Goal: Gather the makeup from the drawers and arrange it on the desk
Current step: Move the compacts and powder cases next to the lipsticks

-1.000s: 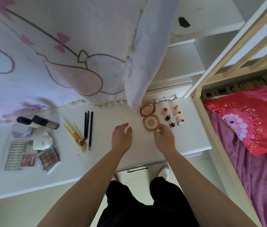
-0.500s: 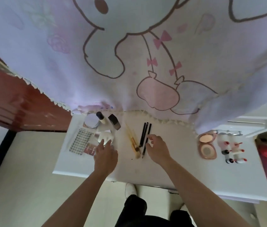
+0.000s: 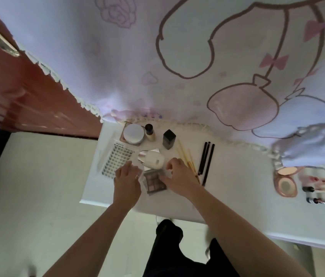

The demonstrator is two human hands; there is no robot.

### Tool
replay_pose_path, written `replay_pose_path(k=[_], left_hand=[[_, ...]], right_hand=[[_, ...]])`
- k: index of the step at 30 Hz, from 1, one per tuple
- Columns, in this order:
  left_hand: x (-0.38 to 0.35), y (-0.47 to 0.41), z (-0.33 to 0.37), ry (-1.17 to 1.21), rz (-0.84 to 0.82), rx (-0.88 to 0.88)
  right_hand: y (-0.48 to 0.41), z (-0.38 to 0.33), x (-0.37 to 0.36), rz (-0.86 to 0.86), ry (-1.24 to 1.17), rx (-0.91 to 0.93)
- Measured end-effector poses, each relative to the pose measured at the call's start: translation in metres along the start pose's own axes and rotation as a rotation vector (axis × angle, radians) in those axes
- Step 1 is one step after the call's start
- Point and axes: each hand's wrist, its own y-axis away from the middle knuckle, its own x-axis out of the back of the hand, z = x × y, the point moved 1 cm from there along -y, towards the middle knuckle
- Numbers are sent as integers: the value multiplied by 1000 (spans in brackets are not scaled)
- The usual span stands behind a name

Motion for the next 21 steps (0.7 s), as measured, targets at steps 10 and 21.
replay_pose_path(k=[10, 21], left_hand=[[11, 0, -4, 155, 83, -43], [52, -89, 6, 196, 152, 120]], right_hand=[[1, -10, -39, 25, -3, -163], [8, 2, -42, -80, -98, -137]])
